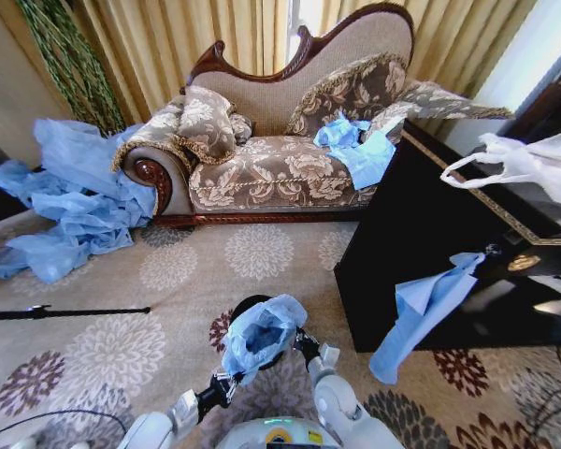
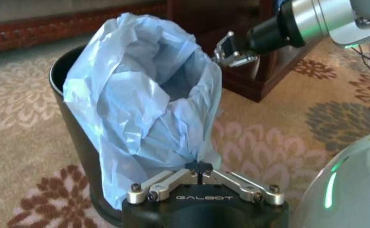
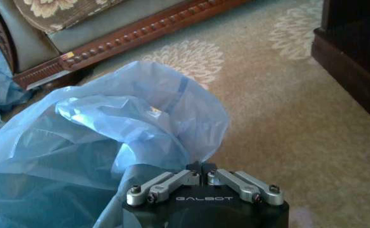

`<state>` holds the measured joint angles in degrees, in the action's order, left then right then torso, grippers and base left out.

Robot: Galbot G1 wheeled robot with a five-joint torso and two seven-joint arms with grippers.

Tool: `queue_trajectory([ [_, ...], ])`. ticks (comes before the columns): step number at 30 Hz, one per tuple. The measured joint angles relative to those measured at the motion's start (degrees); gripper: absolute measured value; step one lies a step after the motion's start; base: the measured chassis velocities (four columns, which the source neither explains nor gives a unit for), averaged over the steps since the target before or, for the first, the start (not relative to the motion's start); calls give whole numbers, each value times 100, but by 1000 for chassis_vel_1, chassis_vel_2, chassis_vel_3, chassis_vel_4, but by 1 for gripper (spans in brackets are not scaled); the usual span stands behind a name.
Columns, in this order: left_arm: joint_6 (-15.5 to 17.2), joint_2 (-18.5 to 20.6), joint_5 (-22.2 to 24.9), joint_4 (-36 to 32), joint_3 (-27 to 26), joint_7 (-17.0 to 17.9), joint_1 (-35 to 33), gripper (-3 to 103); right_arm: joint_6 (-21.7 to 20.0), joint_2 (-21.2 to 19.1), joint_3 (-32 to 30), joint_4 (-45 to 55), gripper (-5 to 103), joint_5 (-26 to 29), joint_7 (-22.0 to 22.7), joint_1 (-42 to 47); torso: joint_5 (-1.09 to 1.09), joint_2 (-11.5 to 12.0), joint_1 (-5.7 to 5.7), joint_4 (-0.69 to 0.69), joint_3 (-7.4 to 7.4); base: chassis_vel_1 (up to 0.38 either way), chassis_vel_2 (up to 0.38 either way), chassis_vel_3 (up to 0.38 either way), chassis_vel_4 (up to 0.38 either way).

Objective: Place a garbage bag over the trash bin.

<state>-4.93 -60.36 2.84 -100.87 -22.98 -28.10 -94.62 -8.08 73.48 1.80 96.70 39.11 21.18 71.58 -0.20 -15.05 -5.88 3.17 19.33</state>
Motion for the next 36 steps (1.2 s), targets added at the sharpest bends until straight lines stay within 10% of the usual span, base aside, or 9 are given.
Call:
queue_trajectory([
  [14,-144,-283,96,162,-13,463,128,1,51,86,16,-41,0,-216,-132,22,0,0,0,-1,0,0,0,0,0],
  [36,-924,-134,567,-211,-468,493,-661,83,341,-322,-200,399,76,-1025,-307,672,1,0,0,0,0,0,0,0,0],
])
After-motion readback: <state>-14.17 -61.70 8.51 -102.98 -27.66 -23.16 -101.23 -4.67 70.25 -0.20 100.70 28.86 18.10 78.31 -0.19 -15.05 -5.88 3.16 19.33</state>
